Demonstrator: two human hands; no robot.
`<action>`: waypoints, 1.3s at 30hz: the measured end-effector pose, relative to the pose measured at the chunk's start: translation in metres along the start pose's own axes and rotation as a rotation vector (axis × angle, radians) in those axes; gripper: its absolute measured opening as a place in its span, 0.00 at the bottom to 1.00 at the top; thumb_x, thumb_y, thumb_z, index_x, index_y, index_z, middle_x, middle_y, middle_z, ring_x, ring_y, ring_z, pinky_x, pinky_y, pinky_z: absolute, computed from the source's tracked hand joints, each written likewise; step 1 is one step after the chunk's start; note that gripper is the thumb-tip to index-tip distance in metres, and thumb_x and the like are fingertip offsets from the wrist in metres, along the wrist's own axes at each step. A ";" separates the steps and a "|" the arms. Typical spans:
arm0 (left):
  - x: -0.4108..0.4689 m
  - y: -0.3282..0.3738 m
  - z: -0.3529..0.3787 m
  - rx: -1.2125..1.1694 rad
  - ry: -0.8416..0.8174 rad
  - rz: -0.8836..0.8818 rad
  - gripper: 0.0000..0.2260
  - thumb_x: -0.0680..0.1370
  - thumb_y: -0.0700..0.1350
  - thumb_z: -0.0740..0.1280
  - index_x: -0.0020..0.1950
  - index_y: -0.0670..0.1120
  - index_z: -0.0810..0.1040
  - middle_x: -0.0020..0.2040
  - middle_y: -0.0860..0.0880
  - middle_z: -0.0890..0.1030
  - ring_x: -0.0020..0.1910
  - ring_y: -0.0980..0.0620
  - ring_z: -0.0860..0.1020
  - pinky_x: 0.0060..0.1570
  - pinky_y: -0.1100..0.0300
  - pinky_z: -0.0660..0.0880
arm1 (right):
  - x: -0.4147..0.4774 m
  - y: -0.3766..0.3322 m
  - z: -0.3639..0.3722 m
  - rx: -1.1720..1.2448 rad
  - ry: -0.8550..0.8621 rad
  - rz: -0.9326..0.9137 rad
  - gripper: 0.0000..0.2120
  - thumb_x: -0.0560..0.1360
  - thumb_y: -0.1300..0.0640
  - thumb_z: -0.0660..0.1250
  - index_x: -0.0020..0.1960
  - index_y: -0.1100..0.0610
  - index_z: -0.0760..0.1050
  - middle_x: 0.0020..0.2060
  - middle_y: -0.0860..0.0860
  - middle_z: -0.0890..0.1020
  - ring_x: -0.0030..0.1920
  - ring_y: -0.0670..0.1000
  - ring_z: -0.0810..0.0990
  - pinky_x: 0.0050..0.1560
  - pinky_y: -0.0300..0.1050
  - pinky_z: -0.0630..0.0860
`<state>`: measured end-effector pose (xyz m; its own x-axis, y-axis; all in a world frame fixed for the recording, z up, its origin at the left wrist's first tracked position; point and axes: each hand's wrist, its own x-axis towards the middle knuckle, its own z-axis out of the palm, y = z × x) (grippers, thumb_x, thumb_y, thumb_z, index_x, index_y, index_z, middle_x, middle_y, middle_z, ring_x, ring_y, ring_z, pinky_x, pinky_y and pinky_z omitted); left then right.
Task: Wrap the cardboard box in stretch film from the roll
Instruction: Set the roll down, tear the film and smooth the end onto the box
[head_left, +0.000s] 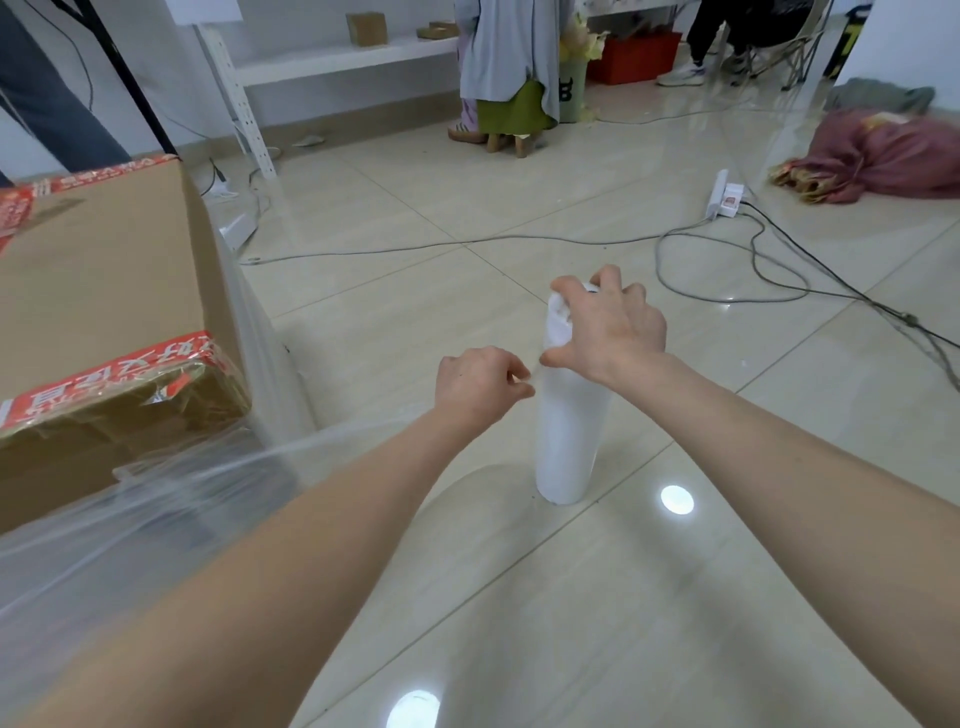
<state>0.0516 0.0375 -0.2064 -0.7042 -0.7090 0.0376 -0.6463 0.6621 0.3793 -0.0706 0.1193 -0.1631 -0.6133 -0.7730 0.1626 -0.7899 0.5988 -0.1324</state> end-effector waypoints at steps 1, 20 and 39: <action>0.001 0.001 0.001 0.010 0.013 -0.006 0.08 0.74 0.52 0.67 0.51 0.54 0.83 0.47 0.54 0.83 0.50 0.51 0.79 0.51 0.56 0.70 | 0.002 0.000 0.001 0.040 0.005 0.006 0.34 0.64 0.42 0.73 0.66 0.40 0.62 0.63 0.51 0.64 0.58 0.58 0.67 0.42 0.46 0.65; 0.015 -0.001 0.011 0.009 0.201 -0.005 0.07 0.78 0.50 0.64 0.49 0.51 0.81 0.53 0.51 0.77 0.56 0.49 0.72 0.50 0.56 0.67 | 0.036 0.021 -0.003 0.180 -0.095 -0.126 0.32 0.72 0.49 0.70 0.71 0.36 0.59 0.74 0.48 0.54 0.75 0.51 0.49 0.62 0.51 0.68; 0.004 -0.005 -0.001 -0.038 0.135 -0.046 0.07 0.77 0.47 0.63 0.46 0.49 0.81 0.43 0.51 0.83 0.46 0.47 0.78 0.46 0.55 0.72 | 0.000 0.007 0.014 -0.116 0.156 -0.599 0.24 0.74 0.46 0.67 0.68 0.52 0.70 0.65 0.48 0.73 0.74 0.54 0.56 0.73 0.54 0.45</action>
<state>0.0518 0.0314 -0.2073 -0.6264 -0.7665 0.1421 -0.6638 0.6200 0.4182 -0.0758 0.1204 -0.1777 -0.0513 -0.9469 0.3173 -0.9865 0.0975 0.1315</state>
